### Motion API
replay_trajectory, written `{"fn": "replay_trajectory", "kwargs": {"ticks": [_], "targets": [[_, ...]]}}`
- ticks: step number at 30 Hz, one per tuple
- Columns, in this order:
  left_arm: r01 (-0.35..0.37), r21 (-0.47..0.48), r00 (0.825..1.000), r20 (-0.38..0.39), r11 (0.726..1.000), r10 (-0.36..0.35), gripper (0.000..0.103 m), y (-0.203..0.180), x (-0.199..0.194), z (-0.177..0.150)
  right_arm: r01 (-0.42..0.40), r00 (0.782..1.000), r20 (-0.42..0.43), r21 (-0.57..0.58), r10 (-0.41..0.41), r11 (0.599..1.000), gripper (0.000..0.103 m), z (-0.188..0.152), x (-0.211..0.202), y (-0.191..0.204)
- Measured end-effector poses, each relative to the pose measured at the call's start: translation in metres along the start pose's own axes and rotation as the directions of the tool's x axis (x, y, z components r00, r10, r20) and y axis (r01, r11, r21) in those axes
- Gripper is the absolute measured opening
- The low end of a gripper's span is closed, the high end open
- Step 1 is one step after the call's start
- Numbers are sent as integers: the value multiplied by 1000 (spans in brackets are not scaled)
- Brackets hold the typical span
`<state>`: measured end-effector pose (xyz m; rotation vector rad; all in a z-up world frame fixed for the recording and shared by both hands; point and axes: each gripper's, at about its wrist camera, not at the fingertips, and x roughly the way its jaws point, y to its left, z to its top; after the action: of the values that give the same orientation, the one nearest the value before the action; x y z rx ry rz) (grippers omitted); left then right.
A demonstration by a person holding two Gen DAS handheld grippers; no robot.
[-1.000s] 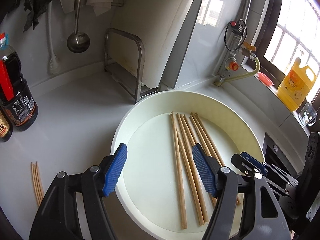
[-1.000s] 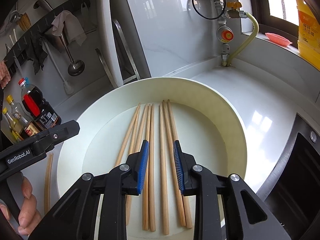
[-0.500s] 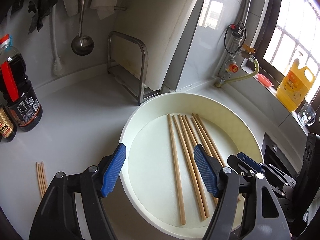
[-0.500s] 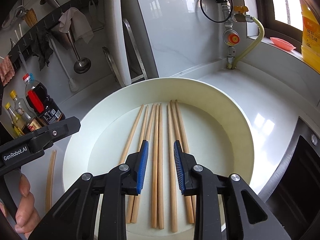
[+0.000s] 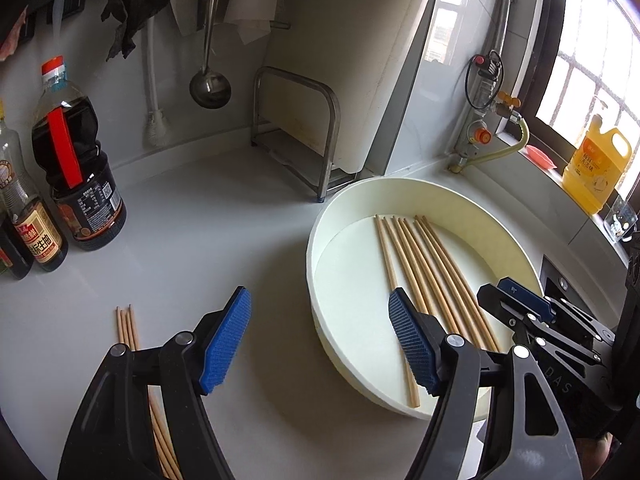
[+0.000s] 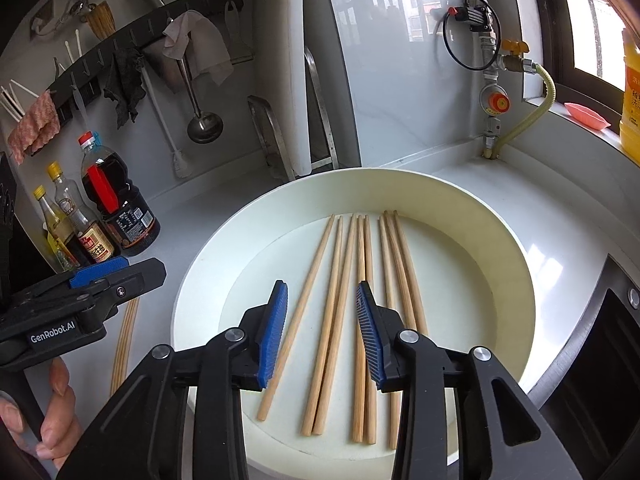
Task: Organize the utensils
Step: 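Move both open tools back over the chopstick row on the counter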
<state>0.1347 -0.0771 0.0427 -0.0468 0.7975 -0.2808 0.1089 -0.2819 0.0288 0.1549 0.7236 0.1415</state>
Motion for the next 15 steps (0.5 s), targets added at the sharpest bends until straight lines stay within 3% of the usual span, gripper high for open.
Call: {"fn": "replay_trajectory", "kwargs": {"ticks": [6, 15], "targets": [[-59, -24, 998, -4, 998, 59, 76, 39, -14, -18, -29, 1000, 6, -33, 29, 999, 41, -4, -4, 20], [-141, -76, 990, -10, 987, 141, 77, 99, -38, -48, -113, 994, -12, -87, 112, 990, 45, -20, -3, 66]]}}
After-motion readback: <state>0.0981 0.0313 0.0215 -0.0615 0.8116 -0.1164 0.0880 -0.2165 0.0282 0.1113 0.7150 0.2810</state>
